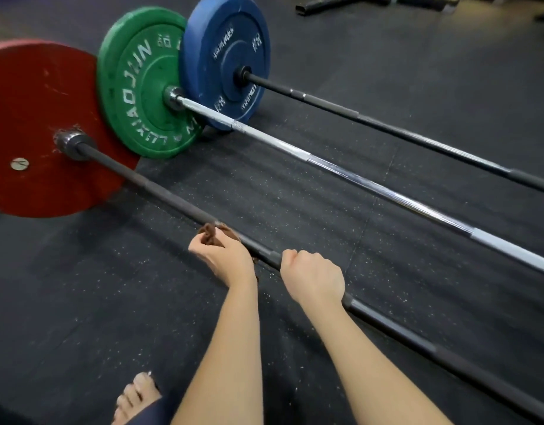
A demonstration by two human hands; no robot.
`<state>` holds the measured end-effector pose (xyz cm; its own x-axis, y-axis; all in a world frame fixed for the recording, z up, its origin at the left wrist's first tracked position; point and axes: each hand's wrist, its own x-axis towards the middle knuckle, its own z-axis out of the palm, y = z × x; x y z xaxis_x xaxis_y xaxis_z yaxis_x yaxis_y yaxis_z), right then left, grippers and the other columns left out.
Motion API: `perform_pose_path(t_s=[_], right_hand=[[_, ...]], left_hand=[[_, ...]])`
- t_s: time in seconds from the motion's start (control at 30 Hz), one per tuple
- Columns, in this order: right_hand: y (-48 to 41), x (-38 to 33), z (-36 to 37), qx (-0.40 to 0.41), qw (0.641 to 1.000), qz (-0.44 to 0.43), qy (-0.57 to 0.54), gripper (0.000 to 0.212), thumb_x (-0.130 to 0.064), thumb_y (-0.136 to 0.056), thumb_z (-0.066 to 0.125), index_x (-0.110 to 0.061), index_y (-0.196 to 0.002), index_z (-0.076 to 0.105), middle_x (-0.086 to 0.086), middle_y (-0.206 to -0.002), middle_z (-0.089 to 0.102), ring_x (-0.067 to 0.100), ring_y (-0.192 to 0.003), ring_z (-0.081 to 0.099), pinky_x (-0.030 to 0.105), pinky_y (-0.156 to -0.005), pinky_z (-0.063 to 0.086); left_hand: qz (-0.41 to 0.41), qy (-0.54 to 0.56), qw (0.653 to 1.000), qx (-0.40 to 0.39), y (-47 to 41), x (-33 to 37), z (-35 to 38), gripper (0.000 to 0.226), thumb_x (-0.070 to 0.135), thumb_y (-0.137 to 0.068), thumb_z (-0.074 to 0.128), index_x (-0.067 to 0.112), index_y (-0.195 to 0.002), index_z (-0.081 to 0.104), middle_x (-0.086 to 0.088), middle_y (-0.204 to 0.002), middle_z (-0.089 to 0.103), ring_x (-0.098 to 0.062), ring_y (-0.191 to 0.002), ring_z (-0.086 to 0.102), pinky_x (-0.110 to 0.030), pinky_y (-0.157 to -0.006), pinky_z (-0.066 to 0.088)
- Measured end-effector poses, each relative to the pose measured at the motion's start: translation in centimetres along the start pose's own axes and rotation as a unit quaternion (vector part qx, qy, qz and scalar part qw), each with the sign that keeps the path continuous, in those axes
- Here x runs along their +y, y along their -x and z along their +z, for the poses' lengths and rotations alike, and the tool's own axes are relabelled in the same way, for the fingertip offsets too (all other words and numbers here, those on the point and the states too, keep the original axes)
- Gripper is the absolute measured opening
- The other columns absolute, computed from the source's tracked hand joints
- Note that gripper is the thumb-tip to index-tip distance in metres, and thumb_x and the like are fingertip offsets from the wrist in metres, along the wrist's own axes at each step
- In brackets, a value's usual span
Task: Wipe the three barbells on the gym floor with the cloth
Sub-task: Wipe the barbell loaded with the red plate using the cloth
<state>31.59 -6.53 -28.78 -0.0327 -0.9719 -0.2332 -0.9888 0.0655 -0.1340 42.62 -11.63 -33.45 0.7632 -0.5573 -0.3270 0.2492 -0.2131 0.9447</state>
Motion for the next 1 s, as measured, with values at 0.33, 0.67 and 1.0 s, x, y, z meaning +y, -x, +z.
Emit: perform_pose_path(t_s=[0.33, 0.67, 1.0], right_hand=[[-0.3, 0.0, 0.5, 0.000, 1.000, 0.024, 0.003, 0.021, -0.003, -0.094, 0.036, -0.017, -0.088, 0.049, 0.005, -0.080, 0.061, 0.032, -0.074, 0.058, 0.032, -0.071, 0.050], [-0.2, -0.2, 0.7, 0.014, 0.999, 0.002, 0.032, 0.020, 0.004, -0.086, 0.039, -0.016, -0.091, 0.037, 0.001, -0.069, 0.043, 0.022, -0.058, 0.040, 0.029, -0.051, 0.029], [-0.1, -0.2, 0.5, 0.009, 0.999, 0.004, 0.047, 0.019, 0.001, -0.089, 0.034, -0.018, -0.090, 0.036, 0.000, -0.067, 0.036, 0.024, -0.060, 0.041, 0.032, -0.050, 0.023]], left_hand=[[-0.001, -0.032, 0.998, -0.059, -8.1, 3.6, -1.8, 0.016, 0.028, -0.108, 0.046, 0.032, -0.119, 0.036, -0.001, -0.131, 0.046, -0.023, -0.113, 0.058, -0.048, -0.100, 0.054], [0.031, -0.039, 0.995, -0.081, 0.6, 0.3, -1.9, 0.022, 0.028, -0.108, 0.046, 0.025, -0.127, 0.036, 0.001, -0.132, 0.046, -0.020, -0.108, 0.054, -0.024, -0.072, 0.044], [0.033, -0.062, 0.994, -0.083, -6.7, 3.6, -2.7, 0.016, 0.027, -0.107, 0.046, 0.030, -0.119, 0.036, -0.003, -0.138, 0.048, -0.023, -0.110, 0.058, -0.042, -0.087, 0.057]])
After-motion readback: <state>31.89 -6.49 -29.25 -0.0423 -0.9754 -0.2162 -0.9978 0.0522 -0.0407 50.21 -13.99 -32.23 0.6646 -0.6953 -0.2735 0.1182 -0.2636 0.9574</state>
